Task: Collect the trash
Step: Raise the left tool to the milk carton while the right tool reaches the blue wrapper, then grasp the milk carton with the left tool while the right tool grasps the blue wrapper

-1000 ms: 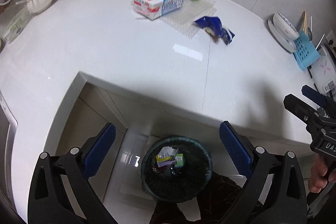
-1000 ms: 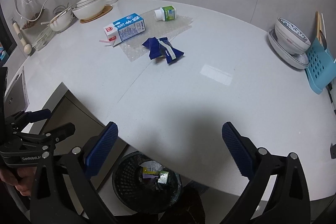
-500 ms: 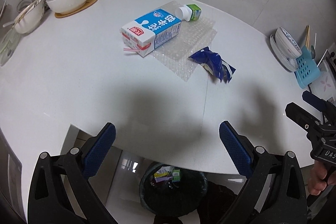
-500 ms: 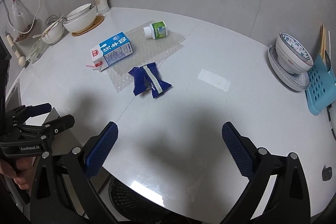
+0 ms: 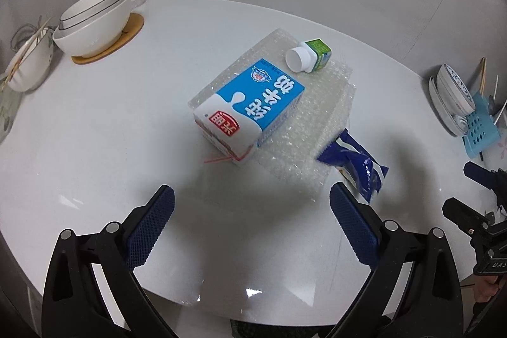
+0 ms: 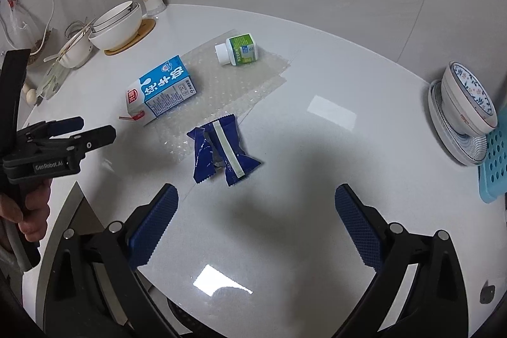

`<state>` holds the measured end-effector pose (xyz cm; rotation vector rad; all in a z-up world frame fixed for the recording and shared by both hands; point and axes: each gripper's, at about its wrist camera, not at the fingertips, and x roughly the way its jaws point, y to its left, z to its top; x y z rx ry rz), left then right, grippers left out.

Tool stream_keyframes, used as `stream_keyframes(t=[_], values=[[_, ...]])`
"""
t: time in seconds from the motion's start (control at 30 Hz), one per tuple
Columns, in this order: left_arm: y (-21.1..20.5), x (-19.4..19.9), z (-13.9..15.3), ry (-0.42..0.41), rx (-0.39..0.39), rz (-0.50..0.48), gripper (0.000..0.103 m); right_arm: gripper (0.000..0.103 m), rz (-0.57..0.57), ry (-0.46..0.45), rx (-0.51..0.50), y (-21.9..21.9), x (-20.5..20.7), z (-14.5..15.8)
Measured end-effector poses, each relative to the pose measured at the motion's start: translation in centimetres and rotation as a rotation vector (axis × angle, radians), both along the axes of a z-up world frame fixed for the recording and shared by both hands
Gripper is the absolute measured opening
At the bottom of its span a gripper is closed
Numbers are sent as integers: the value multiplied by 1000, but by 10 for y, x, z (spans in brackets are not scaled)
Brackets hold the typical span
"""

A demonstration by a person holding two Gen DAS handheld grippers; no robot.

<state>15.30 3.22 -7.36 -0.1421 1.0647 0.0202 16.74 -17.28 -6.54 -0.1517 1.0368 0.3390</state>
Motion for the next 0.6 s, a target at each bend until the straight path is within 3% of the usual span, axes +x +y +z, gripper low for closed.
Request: stream_keyframes(t=[0.6], values=[[1, 93, -32, 91, 94, -147, 95, 95, 137, 171, -73, 62, 70, -48]])
